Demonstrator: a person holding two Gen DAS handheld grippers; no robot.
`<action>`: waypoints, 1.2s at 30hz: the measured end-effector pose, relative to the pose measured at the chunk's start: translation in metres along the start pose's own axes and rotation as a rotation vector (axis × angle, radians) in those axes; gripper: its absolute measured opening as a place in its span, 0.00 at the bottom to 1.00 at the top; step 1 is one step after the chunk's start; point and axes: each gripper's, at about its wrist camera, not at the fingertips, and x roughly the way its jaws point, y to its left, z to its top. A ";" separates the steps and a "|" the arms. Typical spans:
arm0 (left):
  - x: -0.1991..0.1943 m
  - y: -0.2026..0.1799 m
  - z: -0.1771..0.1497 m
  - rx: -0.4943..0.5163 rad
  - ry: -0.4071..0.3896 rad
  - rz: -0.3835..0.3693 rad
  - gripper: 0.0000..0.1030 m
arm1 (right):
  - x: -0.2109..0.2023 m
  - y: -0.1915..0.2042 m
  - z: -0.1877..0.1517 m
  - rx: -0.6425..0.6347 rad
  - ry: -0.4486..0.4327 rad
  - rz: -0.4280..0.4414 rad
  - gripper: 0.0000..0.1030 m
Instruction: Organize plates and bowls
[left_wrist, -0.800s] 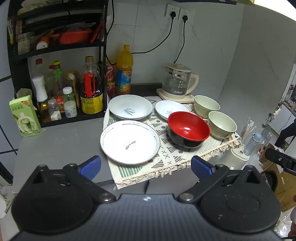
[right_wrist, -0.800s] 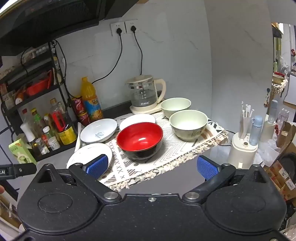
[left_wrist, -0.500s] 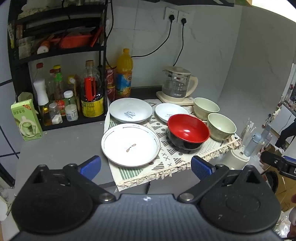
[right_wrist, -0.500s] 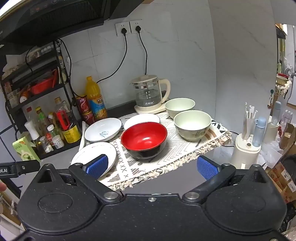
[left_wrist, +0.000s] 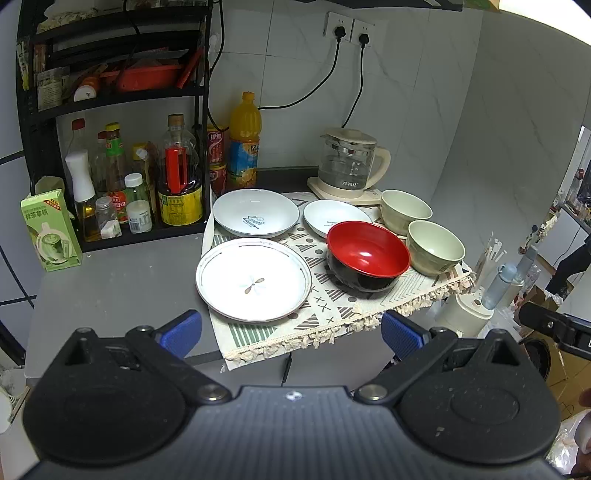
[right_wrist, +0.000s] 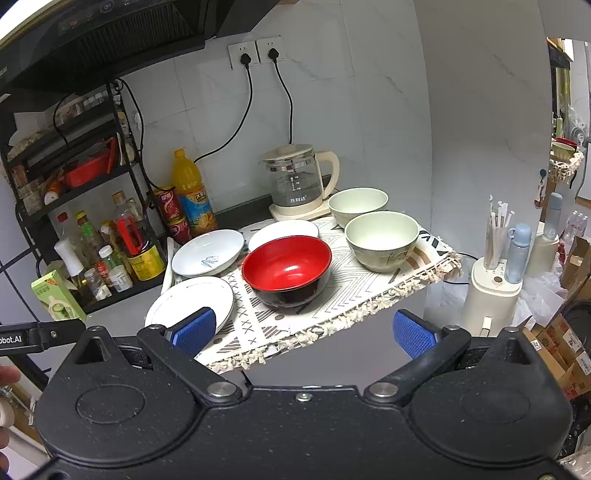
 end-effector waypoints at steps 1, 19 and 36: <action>0.000 0.000 -0.001 -0.003 0.000 0.001 0.99 | 0.000 -0.001 0.000 -0.001 0.002 0.001 1.00; -0.003 -0.001 -0.007 -0.016 0.004 0.028 0.99 | 0.000 0.000 0.002 0.005 0.026 0.015 1.00; -0.003 0.008 -0.008 -0.031 0.008 0.046 0.99 | 0.006 0.003 0.004 -0.006 0.034 0.037 1.00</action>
